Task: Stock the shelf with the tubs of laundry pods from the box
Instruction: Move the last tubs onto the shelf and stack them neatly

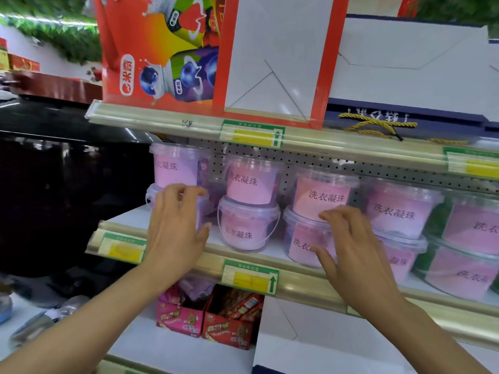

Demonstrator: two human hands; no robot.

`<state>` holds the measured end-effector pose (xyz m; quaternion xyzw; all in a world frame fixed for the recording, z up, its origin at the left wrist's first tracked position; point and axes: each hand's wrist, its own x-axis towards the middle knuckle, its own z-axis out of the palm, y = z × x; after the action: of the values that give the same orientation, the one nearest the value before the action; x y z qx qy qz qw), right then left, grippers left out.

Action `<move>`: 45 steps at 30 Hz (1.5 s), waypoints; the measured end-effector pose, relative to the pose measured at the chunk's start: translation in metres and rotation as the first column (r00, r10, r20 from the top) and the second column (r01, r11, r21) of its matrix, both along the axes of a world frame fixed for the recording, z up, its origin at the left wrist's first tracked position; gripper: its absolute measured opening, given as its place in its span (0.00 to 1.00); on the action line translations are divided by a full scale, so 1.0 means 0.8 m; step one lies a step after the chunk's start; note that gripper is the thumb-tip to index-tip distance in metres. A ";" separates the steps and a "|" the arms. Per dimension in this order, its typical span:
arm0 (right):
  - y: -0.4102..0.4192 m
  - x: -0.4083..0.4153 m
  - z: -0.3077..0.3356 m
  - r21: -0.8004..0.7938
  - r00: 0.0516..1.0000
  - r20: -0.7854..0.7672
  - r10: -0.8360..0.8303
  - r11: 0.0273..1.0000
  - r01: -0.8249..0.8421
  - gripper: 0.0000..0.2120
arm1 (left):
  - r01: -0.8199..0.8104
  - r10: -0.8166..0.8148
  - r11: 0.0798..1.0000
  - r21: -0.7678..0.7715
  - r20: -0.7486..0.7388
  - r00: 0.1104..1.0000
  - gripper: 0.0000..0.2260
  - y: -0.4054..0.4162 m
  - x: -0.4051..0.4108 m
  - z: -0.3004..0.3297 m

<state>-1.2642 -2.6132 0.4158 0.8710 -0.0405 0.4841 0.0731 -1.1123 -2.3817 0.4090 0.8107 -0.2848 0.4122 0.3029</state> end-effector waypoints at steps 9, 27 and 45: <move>0.019 0.027 -0.008 0.009 0.996 0.065 -0.064 0.998 0.063 0.24 | -0.068 0.038 0.992 -0.110 -0.255 0.966 0.27 0.035 0.060 -0.004; 0.006 0.033 -0.012 0.020 0.988 0.092 -0.124 0.992 0.122 0.22 | -0.054 0.010 0.984 -0.171 -0.248 0.969 0.20 0.026 0.059 -0.006; 0.011 0.040 -0.014 0.070 0.982 0.097 -0.160 0.986 0.153 0.24 | -0.051 0.026 0.993 -0.104 -0.226 0.974 0.20 0.033 0.054 -0.006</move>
<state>-1.2324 -2.6047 0.4050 0.8410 -0.1276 0.5194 0.0818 -1.0691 -2.3555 0.4045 0.8397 -0.2102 0.3388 0.3687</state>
